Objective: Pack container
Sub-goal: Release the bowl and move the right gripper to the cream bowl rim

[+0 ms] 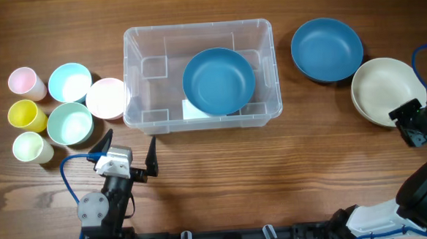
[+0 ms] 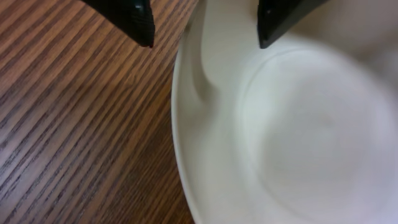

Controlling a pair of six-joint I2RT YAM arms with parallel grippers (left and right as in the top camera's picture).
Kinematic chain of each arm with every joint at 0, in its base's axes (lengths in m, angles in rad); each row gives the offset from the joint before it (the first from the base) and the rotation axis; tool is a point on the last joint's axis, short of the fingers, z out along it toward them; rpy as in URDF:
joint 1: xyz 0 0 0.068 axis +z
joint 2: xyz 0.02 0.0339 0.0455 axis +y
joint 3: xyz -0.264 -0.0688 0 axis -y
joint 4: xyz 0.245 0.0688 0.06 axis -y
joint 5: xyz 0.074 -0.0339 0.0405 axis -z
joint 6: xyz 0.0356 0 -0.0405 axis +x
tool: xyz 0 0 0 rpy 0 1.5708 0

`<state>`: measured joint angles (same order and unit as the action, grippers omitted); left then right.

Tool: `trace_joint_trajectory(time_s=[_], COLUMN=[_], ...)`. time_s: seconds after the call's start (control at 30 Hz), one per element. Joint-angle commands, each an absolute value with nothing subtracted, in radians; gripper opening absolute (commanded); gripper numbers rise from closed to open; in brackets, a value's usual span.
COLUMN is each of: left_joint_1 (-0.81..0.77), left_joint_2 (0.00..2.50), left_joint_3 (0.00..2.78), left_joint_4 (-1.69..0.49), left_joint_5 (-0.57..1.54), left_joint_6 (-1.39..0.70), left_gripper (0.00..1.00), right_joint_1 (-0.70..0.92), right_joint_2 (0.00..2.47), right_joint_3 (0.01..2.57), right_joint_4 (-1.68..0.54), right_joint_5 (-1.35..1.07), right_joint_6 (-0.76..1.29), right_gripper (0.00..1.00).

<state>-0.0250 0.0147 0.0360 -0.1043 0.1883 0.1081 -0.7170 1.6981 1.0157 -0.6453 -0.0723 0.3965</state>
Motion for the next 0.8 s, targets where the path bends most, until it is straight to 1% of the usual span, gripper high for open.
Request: trace_joint_trajectory(time_s=[0.0,0.13,0.23,0.37,0.4,0.5,0.6,0.77], left_joint_1=[-0.019,-0.019,-0.019,-0.019,-0.019,-0.019,-0.019,-0.019], left_joint_2=[0.009,0.009,0.009,0.009,0.009,0.009,0.009,0.009], left_joint_3=[0.026,0.026,0.026,0.026,0.026,0.026,0.026,0.026], left_joint_4=[-0.101,-0.101,-0.101,-0.101,-0.101,-0.101,-0.101,-0.101], left_joint_5=[0.189,0.190,0.190,0.190,0.190,0.190,0.190,0.190], left_joint_6=[0.120,0.120,0.120,0.120,0.120,0.120,0.120,0.120], left_gripper=[1.00,1.00,1.00,1.00,1.00,1.00,1.00,1.00], right_joint_1=[-0.719,-0.720,-0.720,-0.720,-0.720,-0.720,-0.720,-0.720], right_joint_2=[1.711,1.711,1.711,1.711,1.711,1.710,1.697,1.618], right_joint_3=[1.005,0.975,0.922,0.920,0.920,0.922,0.925,0.926], right_joint_4=[-0.644,-0.625,-0.563,-0.540,-0.535,-0.536,-0.545,-0.583], right_joint_5=[-0.088,-0.087,-0.088,-0.117,-0.117,-0.118,-0.133,-0.136], right_joint_6=[0.404,0.423,0.434,0.433,0.432,0.428,0.420,0.419], right_gripper=[0.52,0.50,0.41,0.27,0.16,0.15,0.05,0.04])
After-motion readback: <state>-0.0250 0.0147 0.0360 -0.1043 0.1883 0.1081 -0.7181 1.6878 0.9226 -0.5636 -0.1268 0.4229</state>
